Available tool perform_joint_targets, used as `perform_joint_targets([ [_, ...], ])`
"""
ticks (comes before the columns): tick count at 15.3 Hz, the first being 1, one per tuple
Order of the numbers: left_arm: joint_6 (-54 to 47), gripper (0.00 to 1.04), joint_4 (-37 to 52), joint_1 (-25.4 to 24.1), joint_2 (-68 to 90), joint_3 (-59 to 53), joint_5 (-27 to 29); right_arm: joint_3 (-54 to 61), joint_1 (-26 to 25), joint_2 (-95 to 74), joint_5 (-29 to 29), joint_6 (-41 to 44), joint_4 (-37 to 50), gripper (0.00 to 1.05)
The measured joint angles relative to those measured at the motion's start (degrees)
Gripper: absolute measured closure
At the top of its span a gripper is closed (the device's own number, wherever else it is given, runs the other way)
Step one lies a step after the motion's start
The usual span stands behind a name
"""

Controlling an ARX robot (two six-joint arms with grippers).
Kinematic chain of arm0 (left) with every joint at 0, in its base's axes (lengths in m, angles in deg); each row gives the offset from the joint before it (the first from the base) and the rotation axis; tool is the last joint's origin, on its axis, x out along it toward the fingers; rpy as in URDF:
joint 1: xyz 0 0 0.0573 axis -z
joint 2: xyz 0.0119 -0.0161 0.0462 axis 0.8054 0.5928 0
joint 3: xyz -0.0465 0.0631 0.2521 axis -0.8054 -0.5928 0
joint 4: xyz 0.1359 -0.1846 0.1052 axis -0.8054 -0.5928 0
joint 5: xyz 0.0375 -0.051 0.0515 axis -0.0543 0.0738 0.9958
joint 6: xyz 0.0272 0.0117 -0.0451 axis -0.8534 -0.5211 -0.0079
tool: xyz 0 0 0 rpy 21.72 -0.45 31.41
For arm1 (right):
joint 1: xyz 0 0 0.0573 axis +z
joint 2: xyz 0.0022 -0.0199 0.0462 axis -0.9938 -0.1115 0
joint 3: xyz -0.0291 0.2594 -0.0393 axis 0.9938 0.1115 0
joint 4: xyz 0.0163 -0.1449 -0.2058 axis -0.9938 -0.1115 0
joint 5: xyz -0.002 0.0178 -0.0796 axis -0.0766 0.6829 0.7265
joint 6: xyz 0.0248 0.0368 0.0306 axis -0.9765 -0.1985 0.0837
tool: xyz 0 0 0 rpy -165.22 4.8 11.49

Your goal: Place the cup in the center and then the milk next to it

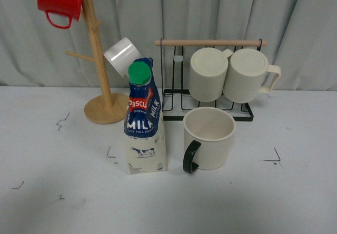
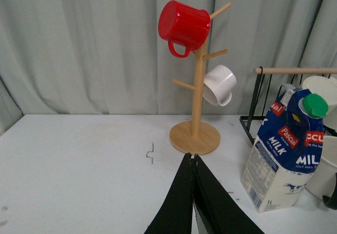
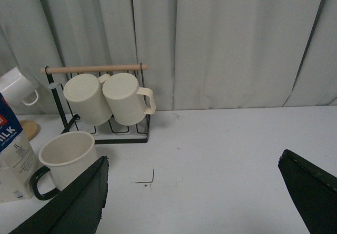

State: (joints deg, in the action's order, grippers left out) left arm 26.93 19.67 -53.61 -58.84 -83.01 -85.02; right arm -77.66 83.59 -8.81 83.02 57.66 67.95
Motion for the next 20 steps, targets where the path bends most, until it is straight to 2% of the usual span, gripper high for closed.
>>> perform_joint_targets([
  [5,0.0,1.03,-4.1,0.0,-4.2,0.0,0.0,0.0,0.0,0.0,0.0,0.0,0.0,0.06],
  [7,0.0,1.03,-14.4,0.0,-13.3,0.0,0.0,0.0,0.0,0.0,0.0,0.0,0.0,0.06],
  [12,0.0,1.03,-14.3,0.0,-13.4,0.0,0.0,0.0,0.0,0.0,0.0,0.0,0.0,0.06],
  [14,0.0,0.78,-14.3,0.0,-13.4,0.0,0.0,0.0,0.0,0.0,0.0,0.0,0.0,0.06],
  [17,0.0,0.47,-14.3,0.0,-13.4,0.0,0.0,0.0,0.0,0.0,0.0,0.0,0.0,0.06],
  [20,0.0,0.07,-14.3,0.0,-13.4,0.0,0.0,0.0,0.0,0.0,0.0,0.0,0.0,0.06],
])
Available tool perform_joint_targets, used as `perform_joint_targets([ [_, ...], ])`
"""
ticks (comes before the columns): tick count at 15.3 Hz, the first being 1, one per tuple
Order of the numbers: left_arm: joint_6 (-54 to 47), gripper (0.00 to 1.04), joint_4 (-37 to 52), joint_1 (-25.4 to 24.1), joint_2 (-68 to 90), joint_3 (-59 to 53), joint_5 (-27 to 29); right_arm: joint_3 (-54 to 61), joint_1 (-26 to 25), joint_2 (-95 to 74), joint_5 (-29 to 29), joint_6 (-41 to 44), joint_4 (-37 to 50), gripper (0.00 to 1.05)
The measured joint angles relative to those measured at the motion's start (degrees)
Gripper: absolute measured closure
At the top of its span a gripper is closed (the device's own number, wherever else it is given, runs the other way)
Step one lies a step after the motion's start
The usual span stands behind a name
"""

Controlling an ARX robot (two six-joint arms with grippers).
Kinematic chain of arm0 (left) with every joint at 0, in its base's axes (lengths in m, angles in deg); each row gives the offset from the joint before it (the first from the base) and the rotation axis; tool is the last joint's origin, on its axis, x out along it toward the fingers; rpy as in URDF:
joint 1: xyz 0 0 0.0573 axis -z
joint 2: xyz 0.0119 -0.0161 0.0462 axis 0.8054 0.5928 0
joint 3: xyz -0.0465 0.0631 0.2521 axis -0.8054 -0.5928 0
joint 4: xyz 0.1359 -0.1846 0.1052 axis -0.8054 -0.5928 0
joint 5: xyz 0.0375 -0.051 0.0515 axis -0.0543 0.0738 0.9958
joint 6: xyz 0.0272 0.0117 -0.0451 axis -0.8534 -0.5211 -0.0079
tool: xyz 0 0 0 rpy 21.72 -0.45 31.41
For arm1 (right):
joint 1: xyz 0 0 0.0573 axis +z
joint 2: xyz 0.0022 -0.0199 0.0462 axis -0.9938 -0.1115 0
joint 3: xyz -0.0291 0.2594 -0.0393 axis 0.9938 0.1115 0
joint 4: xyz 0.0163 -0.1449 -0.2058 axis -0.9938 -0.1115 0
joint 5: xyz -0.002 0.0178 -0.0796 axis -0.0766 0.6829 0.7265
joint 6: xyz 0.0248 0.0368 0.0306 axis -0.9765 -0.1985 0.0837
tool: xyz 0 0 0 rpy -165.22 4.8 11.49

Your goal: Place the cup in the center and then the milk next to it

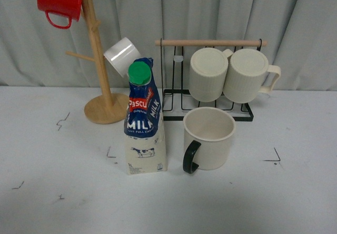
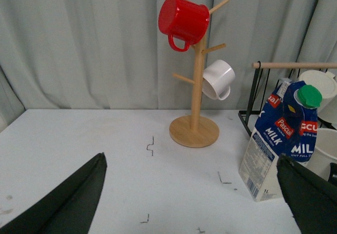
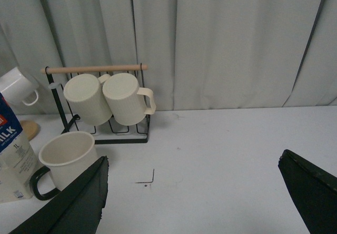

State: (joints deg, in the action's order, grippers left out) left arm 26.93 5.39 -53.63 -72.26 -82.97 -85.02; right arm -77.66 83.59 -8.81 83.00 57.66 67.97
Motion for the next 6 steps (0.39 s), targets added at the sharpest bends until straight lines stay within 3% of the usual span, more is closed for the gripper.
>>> perform_joint_targets([
  [6,0.0,0.07,0.0,0.0,0.0,0.0,0.0,0.0,0.0,0.0,0.0,0.0,0.0,0.06],
])
